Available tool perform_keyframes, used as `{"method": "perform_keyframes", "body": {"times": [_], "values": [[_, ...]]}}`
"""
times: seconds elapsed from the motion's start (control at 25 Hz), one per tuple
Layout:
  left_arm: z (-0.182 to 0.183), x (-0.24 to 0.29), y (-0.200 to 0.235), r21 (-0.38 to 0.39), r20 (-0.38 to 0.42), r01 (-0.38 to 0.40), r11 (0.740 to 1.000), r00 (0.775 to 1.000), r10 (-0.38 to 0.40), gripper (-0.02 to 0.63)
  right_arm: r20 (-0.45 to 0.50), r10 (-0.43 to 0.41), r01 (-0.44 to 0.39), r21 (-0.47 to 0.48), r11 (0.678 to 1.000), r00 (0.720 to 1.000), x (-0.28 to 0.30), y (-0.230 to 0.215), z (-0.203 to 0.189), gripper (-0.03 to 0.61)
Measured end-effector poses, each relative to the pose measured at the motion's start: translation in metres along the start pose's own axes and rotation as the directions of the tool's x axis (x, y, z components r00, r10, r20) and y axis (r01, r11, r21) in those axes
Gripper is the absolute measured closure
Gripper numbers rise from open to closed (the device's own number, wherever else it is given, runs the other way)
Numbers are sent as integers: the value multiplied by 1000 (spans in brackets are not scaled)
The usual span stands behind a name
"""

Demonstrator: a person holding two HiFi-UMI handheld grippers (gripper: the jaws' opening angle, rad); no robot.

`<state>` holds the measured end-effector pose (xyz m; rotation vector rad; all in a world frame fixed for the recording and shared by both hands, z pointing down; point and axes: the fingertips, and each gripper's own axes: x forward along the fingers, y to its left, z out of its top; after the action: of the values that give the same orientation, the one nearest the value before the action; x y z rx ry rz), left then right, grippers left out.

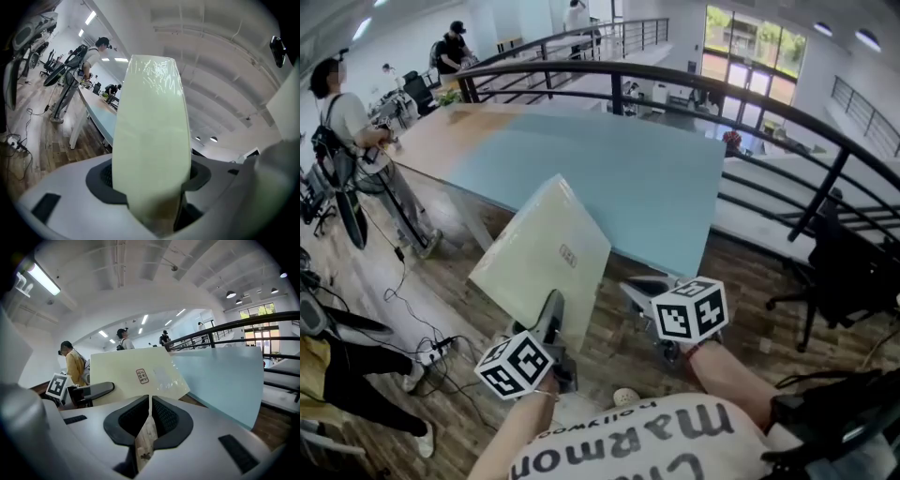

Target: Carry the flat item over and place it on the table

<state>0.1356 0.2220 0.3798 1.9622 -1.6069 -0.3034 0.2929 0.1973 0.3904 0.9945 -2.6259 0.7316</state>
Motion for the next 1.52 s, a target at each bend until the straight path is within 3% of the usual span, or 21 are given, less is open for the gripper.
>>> {"method": "perform_keyframes", "body": {"times": [0.32, 0.64, 0.88, 1.52], "values": [[16, 65, 17, -7, 29, -22, 1000, 999, 22, 331, -39, 43, -44, -25, 999, 998, 58, -37, 27, 532], [33, 86, 46, -4, 12, -87, 996, 996, 87, 331, -81, 102, -102, -6, 995, 992, 107, -38, 34, 532], [51, 105, 63, -6, 17, -66, 998, 998, 66, 331, -98, 103, -105, -15, 994, 990, 144, -38, 46, 532], [185, 174, 166, 43, -35, 5, 999, 999, -3, 330, -62, 98, -97, 19, 995, 993, 302, 11, 138, 531]]}}
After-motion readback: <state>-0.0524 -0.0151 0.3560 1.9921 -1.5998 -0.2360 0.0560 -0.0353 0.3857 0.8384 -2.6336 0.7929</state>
